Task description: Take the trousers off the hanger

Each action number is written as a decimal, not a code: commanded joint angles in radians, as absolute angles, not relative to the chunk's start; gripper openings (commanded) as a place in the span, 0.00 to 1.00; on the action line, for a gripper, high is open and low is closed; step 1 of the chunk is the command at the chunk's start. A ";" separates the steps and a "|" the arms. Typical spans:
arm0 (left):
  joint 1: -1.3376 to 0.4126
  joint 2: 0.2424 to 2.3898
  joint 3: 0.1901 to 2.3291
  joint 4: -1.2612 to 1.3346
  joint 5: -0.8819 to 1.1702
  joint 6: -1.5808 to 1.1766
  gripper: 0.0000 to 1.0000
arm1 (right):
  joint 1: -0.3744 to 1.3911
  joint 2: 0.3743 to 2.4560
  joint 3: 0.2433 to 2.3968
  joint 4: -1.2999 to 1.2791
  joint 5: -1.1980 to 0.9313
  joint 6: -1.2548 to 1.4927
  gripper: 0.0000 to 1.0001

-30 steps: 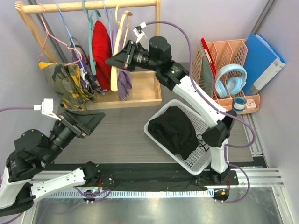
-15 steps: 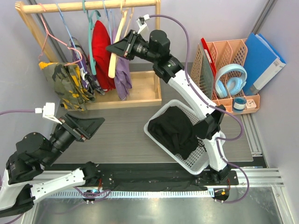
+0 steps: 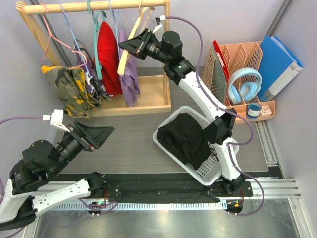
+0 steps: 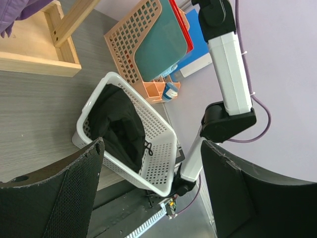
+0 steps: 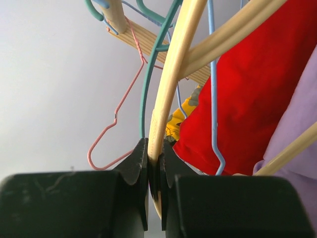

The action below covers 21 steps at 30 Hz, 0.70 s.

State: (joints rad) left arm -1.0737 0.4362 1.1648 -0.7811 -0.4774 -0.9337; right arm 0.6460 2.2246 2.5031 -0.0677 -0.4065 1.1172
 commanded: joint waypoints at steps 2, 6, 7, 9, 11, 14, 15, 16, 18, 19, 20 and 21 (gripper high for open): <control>-1.077 0.433 1.158 -0.761 -0.468 -0.939 0.79 | 0.644 2.201 2.501 -0.026 -0.393 1.175 0.01; -1.077 0.428 1.149 -0.761 -0.468 -0.945 0.79 | 0.653 2.128 2.392 -0.038 -0.374 1.134 0.02; -1.077 0.428 1.146 -0.761 -0.466 -0.946 0.79 | 0.660 2.117 2.379 -0.060 -0.364 1.125 0.06; -1.077 0.430 1.143 -0.759 -0.463 -0.948 0.79 | 0.663 2.083 2.343 -0.077 -0.357 1.094 0.11; -1.077 0.431 1.140 -0.758 -0.462 -0.950 0.79 | 0.676 2.060 2.313 -0.087 -0.350 1.082 0.20; -1.077 0.433 1.138 -0.756 -0.462 -0.953 0.79 | 0.698 2.014 2.254 -0.123 -0.328 1.039 0.39; -1.077 0.431 1.140 -0.756 -0.462 -0.953 0.79 | 0.704 2.000 2.246 -0.141 -0.315 0.994 0.44; -1.077 0.431 1.141 -0.756 -0.462 -0.953 0.79 | 0.709 1.974 2.241 -0.187 -0.304 0.974 0.55; -1.077 0.430 1.146 -0.770 -0.459 -0.956 0.79 | 0.722 1.950 2.229 -0.241 -0.261 0.930 0.63; -1.077 0.430 1.146 -0.779 -0.459 -0.960 0.79 | 0.727 1.938 2.224 -0.289 -0.246 0.890 0.69; -1.077 0.428 1.147 -0.781 -0.457 -0.962 0.79 | 0.730 1.906 2.206 -0.313 -0.226 0.867 0.73; -1.077 0.422 1.146 -0.788 -0.459 -0.965 0.79 | 0.736 1.889 2.192 -0.330 -0.194 0.847 0.77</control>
State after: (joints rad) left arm -1.0737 0.4355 1.1389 -0.7822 -0.4671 -0.9478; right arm 0.6991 2.0205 2.2311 -0.1879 -0.2707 0.9813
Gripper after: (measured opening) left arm 0.792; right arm 0.692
